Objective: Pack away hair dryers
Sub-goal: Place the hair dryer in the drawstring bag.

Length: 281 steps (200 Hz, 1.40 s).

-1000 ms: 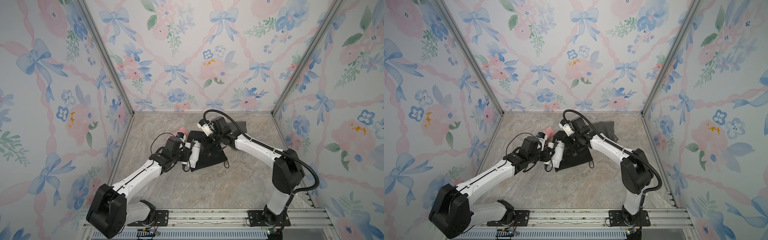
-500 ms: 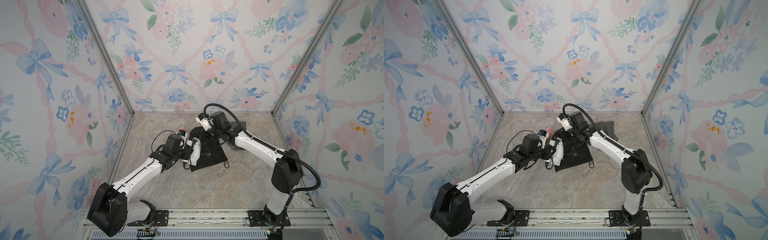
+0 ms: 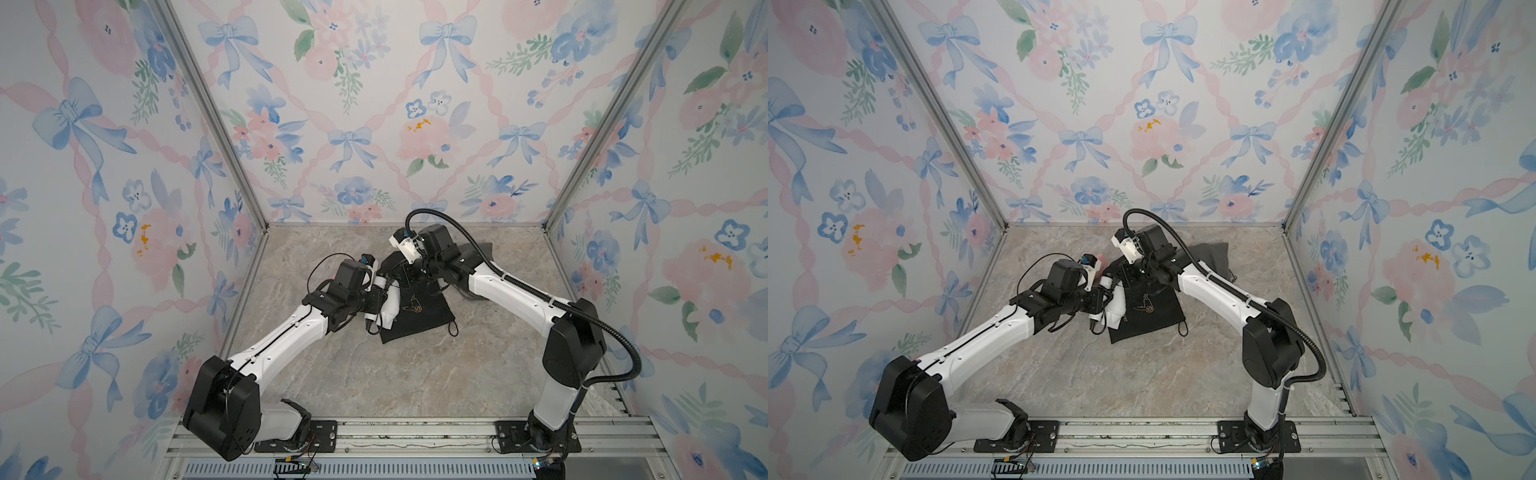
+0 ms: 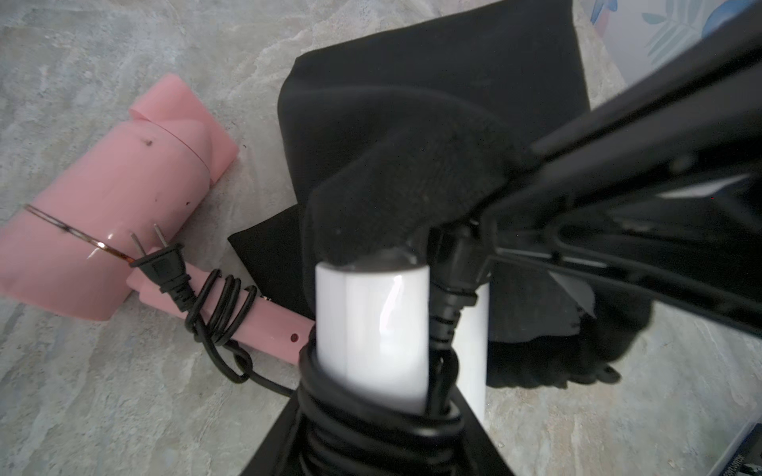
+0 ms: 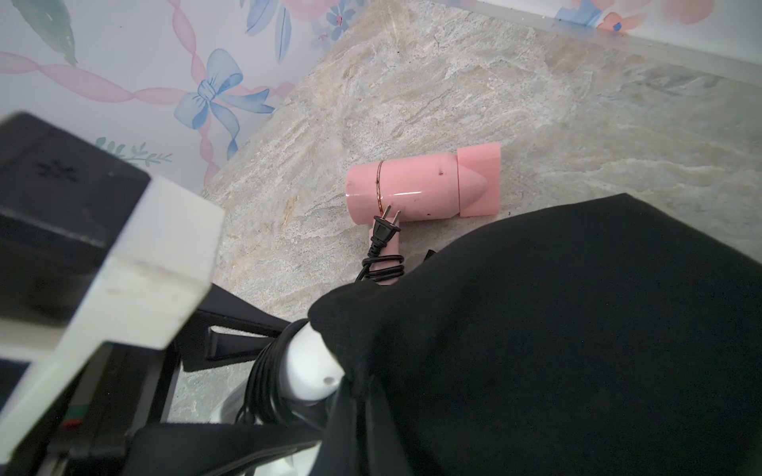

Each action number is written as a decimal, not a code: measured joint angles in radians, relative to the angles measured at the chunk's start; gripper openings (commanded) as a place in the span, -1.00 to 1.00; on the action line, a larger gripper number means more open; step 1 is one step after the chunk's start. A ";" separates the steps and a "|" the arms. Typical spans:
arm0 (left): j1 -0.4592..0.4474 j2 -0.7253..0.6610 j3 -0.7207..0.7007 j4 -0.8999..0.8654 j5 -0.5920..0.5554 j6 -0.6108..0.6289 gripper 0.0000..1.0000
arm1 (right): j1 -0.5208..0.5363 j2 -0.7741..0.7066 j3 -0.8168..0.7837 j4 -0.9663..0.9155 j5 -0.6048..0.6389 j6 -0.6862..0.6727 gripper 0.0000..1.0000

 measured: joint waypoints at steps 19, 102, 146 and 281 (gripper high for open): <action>0.022 0.000 0.007 -0.020 0.010 0.006 -0.88 | 0.002 0.000 -0.006 0.002 0.000 -0.004 -1.00; 0.093 0.000 0.048 -0.021 0.043 0.017 -0.88 | 0.034 0.000 -0.016 -0.008 -0.009 -0.014 -1.00; 0.093 0.001 0.048 -0.018 0.053 0.017 -0.88 | 0.035 0.000 0.009 -0.033 -0.008 -0.014 -1.00; 0.064 -0.002 0.048 -0.005 0.095 0.040 -0.85 | 0.035 0.014 0.066 -0.032 -0.001 0.027 -1.00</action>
